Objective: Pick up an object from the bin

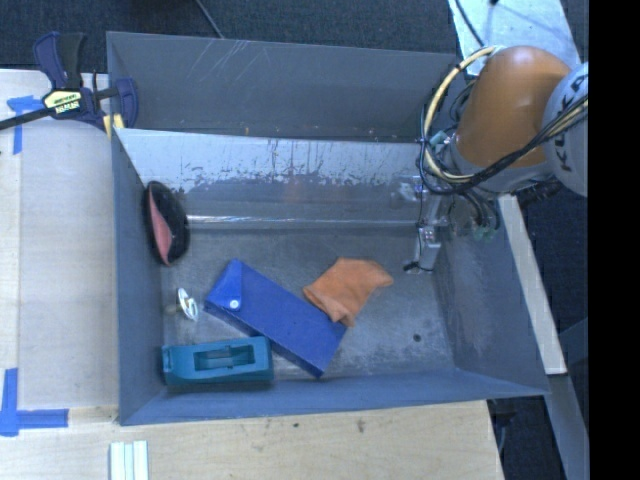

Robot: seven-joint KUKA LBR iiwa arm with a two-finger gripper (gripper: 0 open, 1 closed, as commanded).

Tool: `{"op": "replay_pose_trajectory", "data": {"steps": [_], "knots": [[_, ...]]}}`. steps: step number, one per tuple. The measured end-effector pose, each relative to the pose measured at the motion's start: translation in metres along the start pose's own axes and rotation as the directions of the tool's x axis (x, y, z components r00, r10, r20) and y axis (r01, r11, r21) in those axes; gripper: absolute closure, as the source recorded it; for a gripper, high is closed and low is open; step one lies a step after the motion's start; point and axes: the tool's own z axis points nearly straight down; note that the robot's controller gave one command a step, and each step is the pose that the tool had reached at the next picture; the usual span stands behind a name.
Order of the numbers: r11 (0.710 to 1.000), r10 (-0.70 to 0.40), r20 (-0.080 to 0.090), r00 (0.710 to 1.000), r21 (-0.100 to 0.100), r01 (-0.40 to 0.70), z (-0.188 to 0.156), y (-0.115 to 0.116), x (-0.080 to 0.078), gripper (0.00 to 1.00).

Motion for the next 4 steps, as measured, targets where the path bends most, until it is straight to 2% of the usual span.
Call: {"op": "replay_pose_trajectory", "data": {"steps": [1, 2, 3, 4], "knots": [[1.000, -0.001, 0.008, 1.000, 0.001, 0.001, -0.005, 0.000, -0.002, 0.00], [0.998, -0.068, 0.015, 0.998, 0.004, 0.068, 0.020, 0.011, 0.005, 0.00], [0.966, -0.257, 0.007, 0.966, 0.002, 0.257, 0.069, 0.067, 0.061, 0.00], [0.945, -0.328, 0.008, 0.945, 0.003, 0.328, 0.069, 0.092, 0.046, 1.00]]}}
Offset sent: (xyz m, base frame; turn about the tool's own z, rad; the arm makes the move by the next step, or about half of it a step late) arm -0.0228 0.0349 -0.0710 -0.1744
